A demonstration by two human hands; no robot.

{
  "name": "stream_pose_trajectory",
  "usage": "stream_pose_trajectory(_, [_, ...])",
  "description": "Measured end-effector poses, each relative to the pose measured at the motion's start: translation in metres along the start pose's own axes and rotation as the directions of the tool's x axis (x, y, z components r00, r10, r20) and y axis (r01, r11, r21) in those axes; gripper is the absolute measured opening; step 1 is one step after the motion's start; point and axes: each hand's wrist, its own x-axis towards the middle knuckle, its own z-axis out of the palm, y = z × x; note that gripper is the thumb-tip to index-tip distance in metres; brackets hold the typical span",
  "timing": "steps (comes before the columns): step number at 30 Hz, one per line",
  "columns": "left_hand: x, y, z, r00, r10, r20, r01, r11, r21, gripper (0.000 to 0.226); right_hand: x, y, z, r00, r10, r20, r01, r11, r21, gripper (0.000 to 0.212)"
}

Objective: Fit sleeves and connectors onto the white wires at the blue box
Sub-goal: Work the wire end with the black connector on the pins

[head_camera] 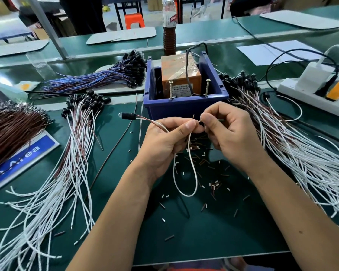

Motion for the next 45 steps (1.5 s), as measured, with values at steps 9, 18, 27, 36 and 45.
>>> stream_pose_trajectory(9, [-0.001,0.005,0.004,0.994,0.097,-0.042,-0.098,0.995,-0.033,0.028,0.004,0.000,-0.007,0.974,0.081,-0.213,-0.057,0.991,0.120,0.033])
stream_pose_trajectory(18, [-0.003,0.005,0.008,0.986,0.152,-0.067,-0.154,0.987,-0.035,0.007,-0.007,-0.003,0.020,0.993,0.042,0.110,-0.055,0.991,0.124,0.029])
stream_pose_trajectory(27, [-0.003,0.004,0.015,0.988,0.127,-0.088,-0.138,0.983,-0.122,0.011,-0.008,-0.004,0.026,0.997,0.070,0.045,-0.079,0.963,0.257,0.012])
stream_pose_trajectory(36, [-0.002,0.013,0.013,0.990,0.085,-0.114,-0.129,0.879,-0.459,0.035,-0.004,-0.003,0.020,0.975,0.050,-0.215,0.024,0.944,0.329,0.007])
stream_pose_trajectory(45, [-0.002,0.006,0.016,0.953,0.276,-0.126,-0.251,0.951,0.182,0.006,-0.005,-0.002,0.019,0.975,0.003,-0.220,0.043,0.978,0.202,0.013])
